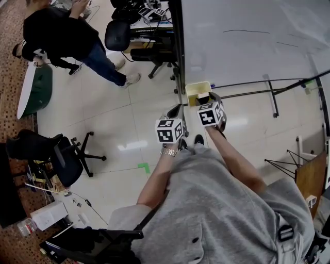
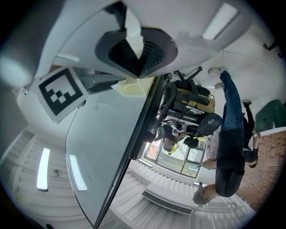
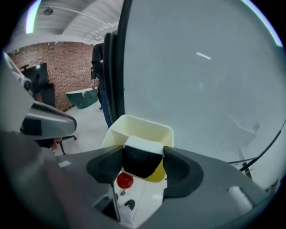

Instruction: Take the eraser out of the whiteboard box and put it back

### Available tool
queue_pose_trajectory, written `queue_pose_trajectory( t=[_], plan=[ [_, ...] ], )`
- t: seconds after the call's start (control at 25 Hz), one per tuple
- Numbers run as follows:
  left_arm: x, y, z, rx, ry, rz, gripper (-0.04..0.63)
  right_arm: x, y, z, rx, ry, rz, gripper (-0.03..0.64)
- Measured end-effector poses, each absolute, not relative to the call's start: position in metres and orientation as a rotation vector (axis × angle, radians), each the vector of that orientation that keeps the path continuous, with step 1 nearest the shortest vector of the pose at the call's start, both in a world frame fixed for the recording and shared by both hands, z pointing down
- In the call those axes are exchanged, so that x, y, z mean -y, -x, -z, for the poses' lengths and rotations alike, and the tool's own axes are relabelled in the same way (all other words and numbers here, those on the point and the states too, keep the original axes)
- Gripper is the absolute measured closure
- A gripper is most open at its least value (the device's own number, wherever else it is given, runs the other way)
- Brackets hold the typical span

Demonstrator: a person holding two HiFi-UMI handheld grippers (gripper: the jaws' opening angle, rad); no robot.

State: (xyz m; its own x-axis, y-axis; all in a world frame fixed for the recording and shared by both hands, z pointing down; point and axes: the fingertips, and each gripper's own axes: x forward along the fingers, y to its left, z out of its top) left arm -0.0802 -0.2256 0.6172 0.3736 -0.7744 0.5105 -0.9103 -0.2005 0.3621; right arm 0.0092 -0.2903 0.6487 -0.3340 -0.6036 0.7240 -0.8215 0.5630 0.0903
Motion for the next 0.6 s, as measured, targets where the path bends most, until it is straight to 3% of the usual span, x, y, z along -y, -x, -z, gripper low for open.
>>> queue_pose_trajectory(
  t=[0.32,0.6],
  plan=[
    [0.228,0.087,-0.618,1.469,-2.010,-0.275,0.591,0.316,-0.007,-0.533,2.301,-1.248,-0.347,0.342],
    [0.229,0.092,-0.616,1.481,-2.000,-0.265,0.591,0.332,-0.002,-0.557,2.351,-1.292,-0.337,0.342]
  ],
)
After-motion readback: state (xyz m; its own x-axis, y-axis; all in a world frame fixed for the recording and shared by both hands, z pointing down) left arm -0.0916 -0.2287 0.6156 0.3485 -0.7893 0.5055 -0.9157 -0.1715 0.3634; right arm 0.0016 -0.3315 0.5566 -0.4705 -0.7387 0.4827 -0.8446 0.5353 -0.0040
